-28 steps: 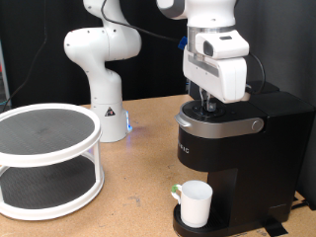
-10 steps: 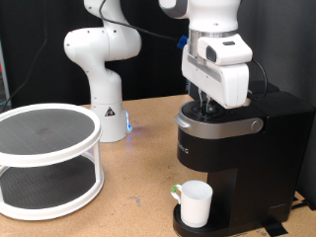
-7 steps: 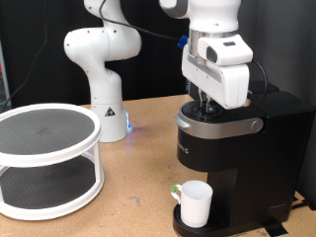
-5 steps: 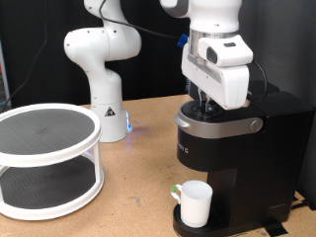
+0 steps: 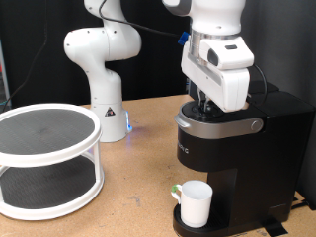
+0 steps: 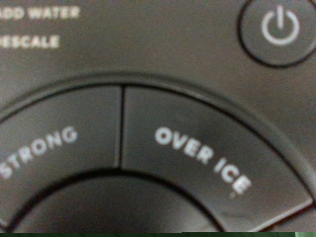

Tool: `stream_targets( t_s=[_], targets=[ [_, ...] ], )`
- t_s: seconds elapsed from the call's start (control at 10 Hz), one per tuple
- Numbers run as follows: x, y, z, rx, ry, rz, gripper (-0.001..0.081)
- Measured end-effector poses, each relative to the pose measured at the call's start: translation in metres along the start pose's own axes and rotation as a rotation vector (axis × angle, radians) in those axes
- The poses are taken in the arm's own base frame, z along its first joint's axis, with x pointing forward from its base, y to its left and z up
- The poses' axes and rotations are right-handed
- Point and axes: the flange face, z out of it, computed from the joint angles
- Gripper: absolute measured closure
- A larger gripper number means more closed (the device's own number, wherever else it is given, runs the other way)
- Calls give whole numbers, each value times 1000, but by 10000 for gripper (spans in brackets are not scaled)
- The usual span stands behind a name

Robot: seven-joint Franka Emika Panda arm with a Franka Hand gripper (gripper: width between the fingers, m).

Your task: Make a cup of coffee with the keurig machine

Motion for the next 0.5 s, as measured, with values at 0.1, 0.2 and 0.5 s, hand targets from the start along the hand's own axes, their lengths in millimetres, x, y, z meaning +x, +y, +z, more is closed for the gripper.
stream_targets(
  t_s=[0.1,0.2,0.5],
  targets=[
    [0,0,0,0,0,0,802],
    [0,0,0,-2,3,1,802],
    [-2,1,0,-52,118,42,802]
  ],
)
